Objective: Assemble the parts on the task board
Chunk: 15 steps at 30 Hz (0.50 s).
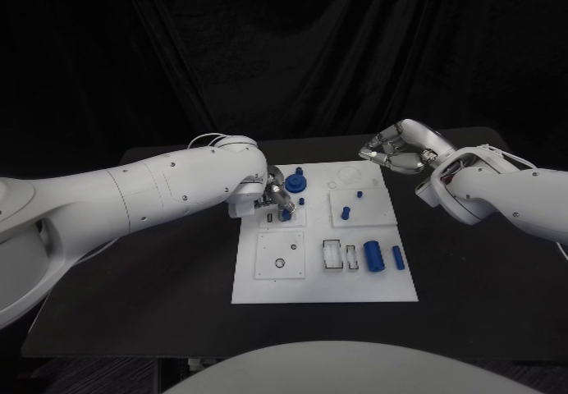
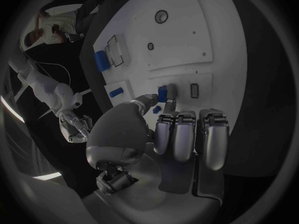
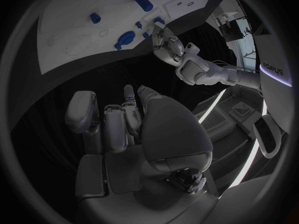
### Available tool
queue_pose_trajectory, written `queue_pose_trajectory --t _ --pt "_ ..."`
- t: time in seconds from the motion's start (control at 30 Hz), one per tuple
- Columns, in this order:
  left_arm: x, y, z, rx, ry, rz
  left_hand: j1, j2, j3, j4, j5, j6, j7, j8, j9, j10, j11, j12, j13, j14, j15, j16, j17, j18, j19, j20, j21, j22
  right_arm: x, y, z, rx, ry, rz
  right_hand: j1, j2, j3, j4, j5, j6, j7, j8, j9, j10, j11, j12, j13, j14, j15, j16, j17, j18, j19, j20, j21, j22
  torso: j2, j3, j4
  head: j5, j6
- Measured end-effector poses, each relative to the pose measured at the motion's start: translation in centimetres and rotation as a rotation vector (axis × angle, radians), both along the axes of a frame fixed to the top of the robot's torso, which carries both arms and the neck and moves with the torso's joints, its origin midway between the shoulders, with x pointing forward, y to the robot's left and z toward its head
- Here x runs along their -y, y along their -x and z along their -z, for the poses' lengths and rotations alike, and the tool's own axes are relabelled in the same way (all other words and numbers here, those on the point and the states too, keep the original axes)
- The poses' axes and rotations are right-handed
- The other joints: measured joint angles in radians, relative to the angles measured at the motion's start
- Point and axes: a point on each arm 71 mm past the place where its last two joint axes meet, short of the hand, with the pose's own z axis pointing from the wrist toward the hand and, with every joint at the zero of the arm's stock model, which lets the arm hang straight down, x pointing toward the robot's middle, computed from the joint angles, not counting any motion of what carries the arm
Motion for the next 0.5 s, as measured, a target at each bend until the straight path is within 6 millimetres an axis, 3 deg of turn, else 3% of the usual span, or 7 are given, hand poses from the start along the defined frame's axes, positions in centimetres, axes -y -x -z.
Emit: queue_pose_trajectory --t 0.5 --pt "-1.6 -0.2 -0.1 0.033 0.011 -0.057 -0.014 -0.006 0.022 -0.014 0.0 0.004 0.004 0.0 0.004 0.0 0.0 0.0 0.0 0.004 -0.004 0.0 0.0 0.0 0.0 0.0 0.0 0.0 0.0 0.0 0.1 -0.007 0.002 0.0 0.0 0.0 0.0 0.0 0.0 0.0 0.0 0.0 0.0 0.0 0.0 0.0 0.0 0.0 0.0 0.0 0.0 0.0 0.0 0.0 0.0 0.0 0.001 0.0002 0.0 0.003 0.0"
